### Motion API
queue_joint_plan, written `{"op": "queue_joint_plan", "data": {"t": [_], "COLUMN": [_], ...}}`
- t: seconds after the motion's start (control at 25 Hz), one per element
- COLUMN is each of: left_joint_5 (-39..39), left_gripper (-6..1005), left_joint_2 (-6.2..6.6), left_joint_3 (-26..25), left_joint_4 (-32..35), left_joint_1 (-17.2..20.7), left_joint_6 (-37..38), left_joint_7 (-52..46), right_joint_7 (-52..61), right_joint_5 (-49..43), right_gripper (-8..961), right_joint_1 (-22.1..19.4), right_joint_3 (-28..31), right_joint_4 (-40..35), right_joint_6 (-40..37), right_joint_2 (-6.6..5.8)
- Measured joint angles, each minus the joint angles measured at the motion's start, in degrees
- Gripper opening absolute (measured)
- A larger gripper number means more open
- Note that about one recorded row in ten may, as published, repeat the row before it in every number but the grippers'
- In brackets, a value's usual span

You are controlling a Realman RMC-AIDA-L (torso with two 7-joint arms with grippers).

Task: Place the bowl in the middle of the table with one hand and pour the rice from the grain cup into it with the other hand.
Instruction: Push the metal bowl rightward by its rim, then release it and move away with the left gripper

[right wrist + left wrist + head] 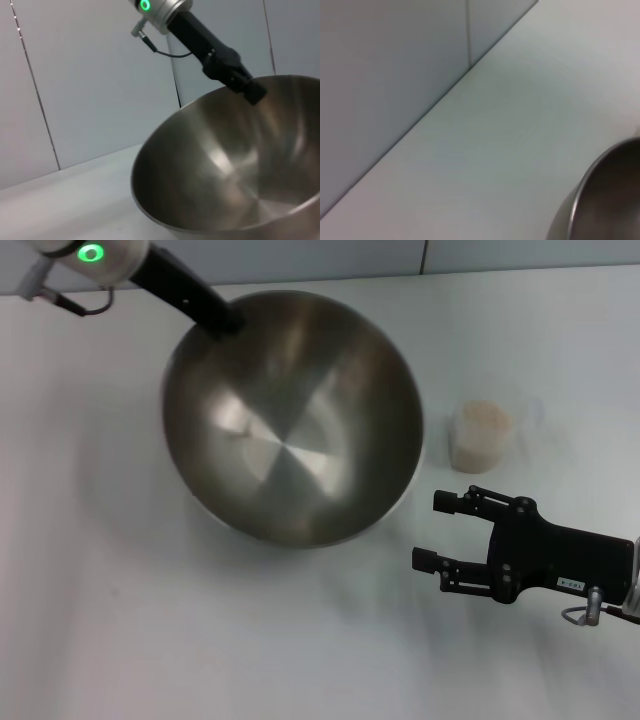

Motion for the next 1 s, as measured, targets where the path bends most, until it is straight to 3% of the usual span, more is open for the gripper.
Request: {"op": "queue_joint_plan", "data": {"t": [0.28,0.88,1.0], "left_joint_5": [-0.8,-0.9,-0.9], "left_gripper": [39,40,40], "left_joint_2": [-0.03,-0.02,-0.02], "left_joint_3": [0.9,1.1,2.1], "left_joint_4": [-4.6,-5.1,-8.3], "left_joint_1": [-2.6,-2.6,-2.7], "left_joint_6": [-3.1,-3.6,-6.2], "left_joint_7": [0.5,0.6,0.7], "right_joint_7": [0.3,0.4,0.4], "right_joint_5": [0.0,0.0,0.0], "right_gripper": [814,814,814], "right_joint_1": [0.0,0.3,0.3], "right_joint_3": [0.0,0.0,0.0], "right_joint_4": [0.0,-0.1,0.0], "right_joint_6": [0.0,0.0,0.0], "right_joint_2": [0.00,0.00,0.00]}}
